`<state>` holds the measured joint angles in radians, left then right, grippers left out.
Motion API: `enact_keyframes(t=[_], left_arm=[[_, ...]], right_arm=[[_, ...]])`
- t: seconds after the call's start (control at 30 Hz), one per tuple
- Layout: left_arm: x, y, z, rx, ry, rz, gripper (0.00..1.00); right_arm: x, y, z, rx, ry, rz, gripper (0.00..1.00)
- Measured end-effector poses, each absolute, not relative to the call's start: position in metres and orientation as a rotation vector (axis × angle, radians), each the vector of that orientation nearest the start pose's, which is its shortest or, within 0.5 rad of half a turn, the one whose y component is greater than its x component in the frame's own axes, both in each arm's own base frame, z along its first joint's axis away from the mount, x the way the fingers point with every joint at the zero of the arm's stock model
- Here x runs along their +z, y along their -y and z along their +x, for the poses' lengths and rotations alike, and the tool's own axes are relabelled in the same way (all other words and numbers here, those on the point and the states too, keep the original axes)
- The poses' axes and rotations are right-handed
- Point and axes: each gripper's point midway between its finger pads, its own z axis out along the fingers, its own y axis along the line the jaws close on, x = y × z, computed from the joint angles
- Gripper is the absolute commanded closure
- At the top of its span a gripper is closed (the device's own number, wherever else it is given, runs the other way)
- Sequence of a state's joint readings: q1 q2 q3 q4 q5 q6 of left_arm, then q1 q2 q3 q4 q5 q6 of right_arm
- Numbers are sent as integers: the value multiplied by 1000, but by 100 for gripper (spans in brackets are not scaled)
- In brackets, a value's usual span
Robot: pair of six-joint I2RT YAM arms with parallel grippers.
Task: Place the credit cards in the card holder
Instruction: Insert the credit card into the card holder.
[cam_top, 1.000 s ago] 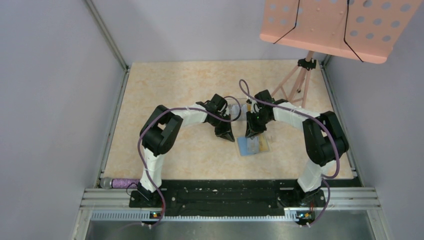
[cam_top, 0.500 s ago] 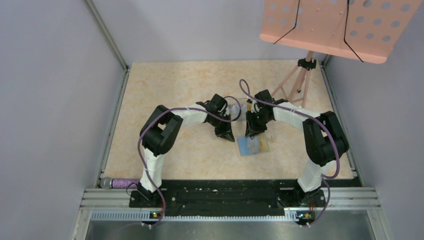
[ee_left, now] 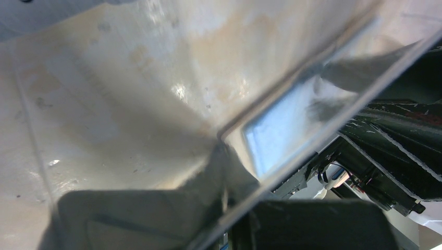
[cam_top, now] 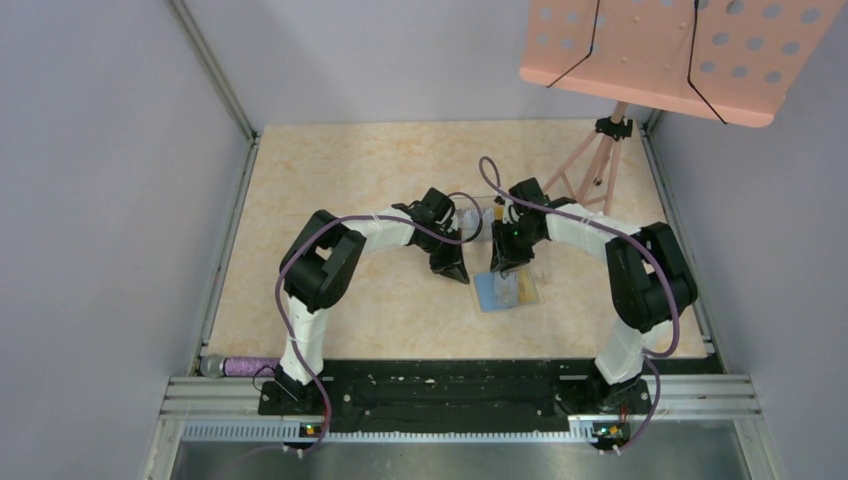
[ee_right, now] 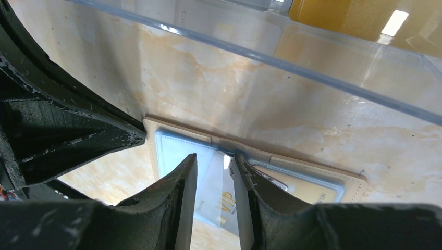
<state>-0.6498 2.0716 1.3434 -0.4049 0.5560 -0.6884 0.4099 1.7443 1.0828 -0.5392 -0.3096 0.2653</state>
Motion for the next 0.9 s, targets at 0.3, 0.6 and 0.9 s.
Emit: enact_keyframes(t=[0.3, 0.6, 0.9], left_arm=[[24, 351, 272, -1069, -2957, 132, 100], [24, 351, 272, -1068, -2957, 131, 100], [24, 351, 272, -1068, -2956, 131, 100]], right_arm=[[32, -197, 289, 602, -2831, -289, 70], [30, -200, 282, 644, -2848, -297, 84], [31, -203, 279, 679, -2858, -289, 68]])
